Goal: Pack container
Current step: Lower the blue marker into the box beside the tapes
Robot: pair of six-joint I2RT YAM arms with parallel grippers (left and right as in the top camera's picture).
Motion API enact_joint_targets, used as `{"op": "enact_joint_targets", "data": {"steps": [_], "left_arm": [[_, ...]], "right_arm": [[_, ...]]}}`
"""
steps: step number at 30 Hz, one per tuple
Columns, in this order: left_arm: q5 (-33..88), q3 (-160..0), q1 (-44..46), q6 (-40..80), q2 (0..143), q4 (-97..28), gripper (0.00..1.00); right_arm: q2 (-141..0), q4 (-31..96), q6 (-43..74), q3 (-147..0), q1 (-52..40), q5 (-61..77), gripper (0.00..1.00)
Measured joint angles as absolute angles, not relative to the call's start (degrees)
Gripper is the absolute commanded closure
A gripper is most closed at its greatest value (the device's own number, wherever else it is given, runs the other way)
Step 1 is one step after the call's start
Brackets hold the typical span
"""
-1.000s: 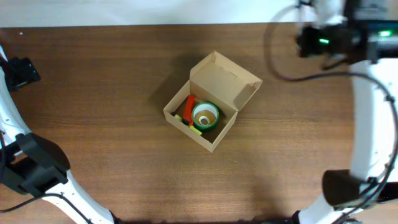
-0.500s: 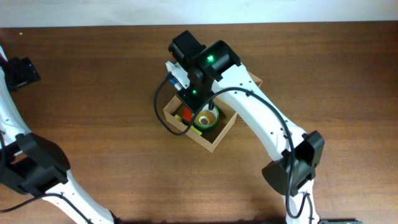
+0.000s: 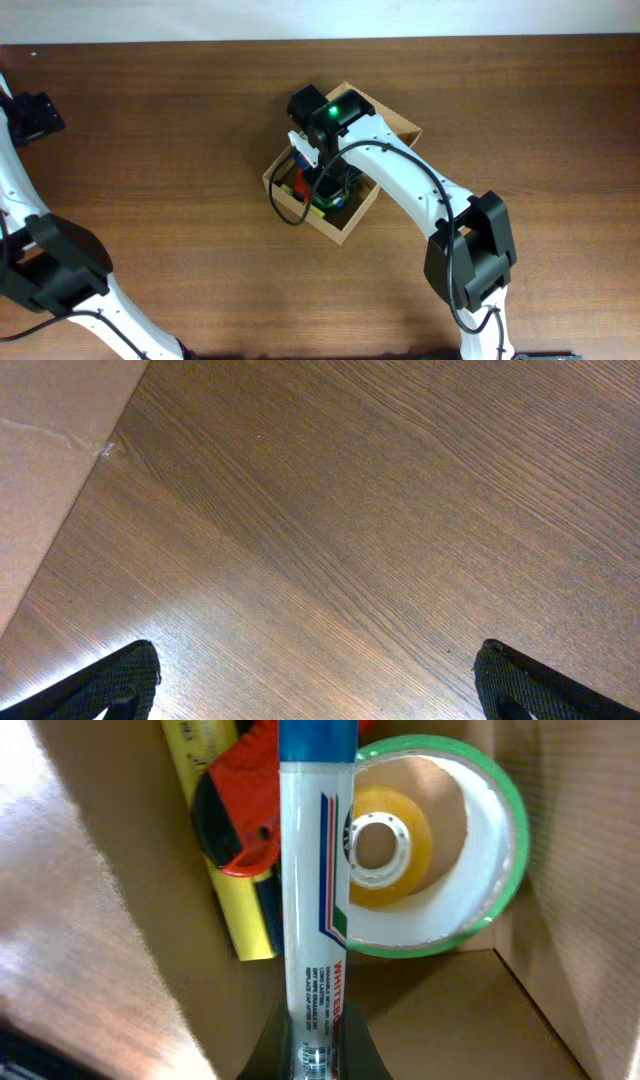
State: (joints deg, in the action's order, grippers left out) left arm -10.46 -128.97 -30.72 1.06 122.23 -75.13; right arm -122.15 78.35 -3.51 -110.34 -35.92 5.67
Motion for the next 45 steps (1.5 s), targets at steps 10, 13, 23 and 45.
{"op": "enact_joint_targets", "data": {"steps": [10,13,23,45], "left_arm": [[-10.5,-129.0,-30.7,1.1,122.2,-75.1,0.00],[-10.5,-129.0,-30.7,1.1,122.2,-75.1,0.00],[-10.5,-129.0,-30.7,1.1,122.2,-75.1,0.00],[-10.5,-129.0,-30.7,1.1,122.2,-75.1,0.00]], "right_arm": [[-122.1,75.7,-5.8,-105.4,-36.5,10.9,0.96],[-122.1,74.7,-6.3,-103.5,-37.7,11.7,0.96],[-122.1,72.4,-6.7,-101.6,-38.3,10.4,0.70],[-122.1,72.4,-7.9,-104.7,-39.5,8.7,0.89]]}}
